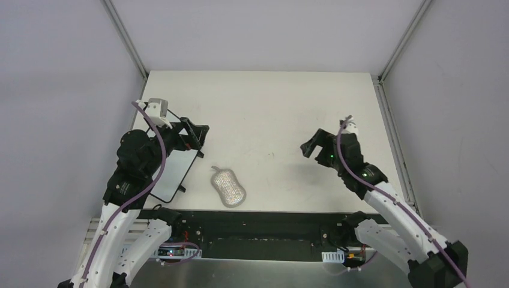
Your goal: Erase the whiteboard
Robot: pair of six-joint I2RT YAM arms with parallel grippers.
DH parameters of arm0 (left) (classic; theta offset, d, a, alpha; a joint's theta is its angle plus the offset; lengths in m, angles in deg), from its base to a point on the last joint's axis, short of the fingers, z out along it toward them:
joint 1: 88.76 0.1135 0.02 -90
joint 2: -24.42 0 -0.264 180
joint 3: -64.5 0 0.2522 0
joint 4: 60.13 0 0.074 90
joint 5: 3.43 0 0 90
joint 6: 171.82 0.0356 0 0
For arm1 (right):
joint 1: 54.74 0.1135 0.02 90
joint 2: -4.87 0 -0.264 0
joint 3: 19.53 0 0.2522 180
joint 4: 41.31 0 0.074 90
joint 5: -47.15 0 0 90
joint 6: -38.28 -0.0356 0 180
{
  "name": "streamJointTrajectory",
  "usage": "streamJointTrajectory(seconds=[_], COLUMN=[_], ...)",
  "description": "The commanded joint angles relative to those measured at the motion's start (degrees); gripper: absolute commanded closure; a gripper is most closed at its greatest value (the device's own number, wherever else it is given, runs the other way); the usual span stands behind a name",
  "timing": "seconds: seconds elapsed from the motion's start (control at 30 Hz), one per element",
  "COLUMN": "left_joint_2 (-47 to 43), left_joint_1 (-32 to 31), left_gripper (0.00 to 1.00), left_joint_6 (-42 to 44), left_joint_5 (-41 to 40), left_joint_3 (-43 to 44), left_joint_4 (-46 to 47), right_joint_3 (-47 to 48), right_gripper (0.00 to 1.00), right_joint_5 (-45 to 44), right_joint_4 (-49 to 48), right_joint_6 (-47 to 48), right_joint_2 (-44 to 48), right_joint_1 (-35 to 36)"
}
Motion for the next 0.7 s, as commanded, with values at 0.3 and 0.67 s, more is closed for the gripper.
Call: streamJointTrajectory(seconds=[0.3,0.67], left_joint_2=[5.37,14.27], left_joint_1=[-0.93,-8.81], left_gripper=[0.0,0.0], left_joint_6=[-1.3,-3.55], left_joint_5=[4.24,-7.49], left_joint_3=[2.75,3.29], left_joint_4=[-0.52,-5.78], right_joint_3=[15.39,38.83], right_gripper=[0.02,0.02], right_joint_5=[-7.77,-1.24], right_joint_4=[-35.08,-47.96], right_joint_6=[-0.8,-1.07], right_joint_2=[-38.58,-68.69], right_joint_1=[15.63,13.32])
